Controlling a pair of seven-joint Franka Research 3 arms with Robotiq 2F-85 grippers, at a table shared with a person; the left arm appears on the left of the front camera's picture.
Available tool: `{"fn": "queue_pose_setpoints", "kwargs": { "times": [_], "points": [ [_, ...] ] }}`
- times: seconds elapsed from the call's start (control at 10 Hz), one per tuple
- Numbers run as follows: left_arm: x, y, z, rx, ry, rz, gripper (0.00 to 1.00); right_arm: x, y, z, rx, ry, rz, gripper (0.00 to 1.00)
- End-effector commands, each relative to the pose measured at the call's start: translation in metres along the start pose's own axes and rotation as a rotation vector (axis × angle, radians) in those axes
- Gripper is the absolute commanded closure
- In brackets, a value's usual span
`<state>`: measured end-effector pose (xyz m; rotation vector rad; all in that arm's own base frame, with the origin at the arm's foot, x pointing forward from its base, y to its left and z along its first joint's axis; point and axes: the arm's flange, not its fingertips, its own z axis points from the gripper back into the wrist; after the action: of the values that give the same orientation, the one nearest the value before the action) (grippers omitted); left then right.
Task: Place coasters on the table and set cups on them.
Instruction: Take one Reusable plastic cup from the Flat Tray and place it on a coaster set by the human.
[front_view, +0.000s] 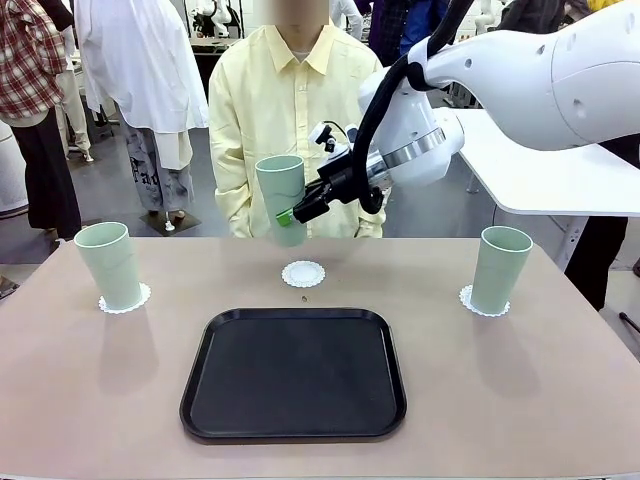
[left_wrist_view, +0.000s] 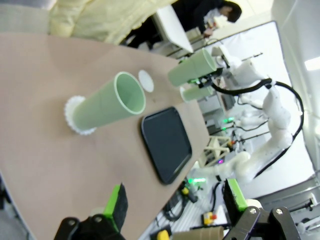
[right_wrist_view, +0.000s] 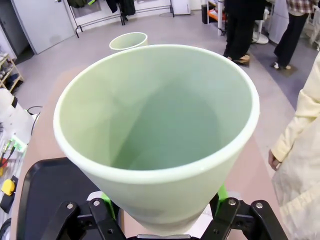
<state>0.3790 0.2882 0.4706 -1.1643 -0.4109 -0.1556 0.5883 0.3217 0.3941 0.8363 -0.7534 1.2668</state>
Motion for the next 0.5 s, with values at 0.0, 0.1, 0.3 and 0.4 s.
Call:
{"fn": "queue_pose_setpoints", "kwargs": {
  "times": [0.0,0.1,0.3,0.4],
  "points": [
    [-0.0001,-0.0021,0.001,-0.005,-0.003,-0.004,0.0,0.0006,0.0078,-0.0005,-0.007,0.005,0.007,0.78],
    [-0.0001,-0.0021,0.001,-0.005,-0.003,-0.004,0.0,0.0006,0.0078,-0.0005,-0.007,0.005,0.007,0.78],
    [-0.0001,-0.0021,0.001,-0.005,-0.003,-0.004,0.0,0.0006,0.0078,-0.0005,-0.007,0.005,0.007,0.78],
    [-0.0001,-0.0021,0.001,-0.005,-0.003,-0.004,0.0,0.0017,0.0022,-0.003,0.004,-0.001,0.002,0.18]
  ]
}}
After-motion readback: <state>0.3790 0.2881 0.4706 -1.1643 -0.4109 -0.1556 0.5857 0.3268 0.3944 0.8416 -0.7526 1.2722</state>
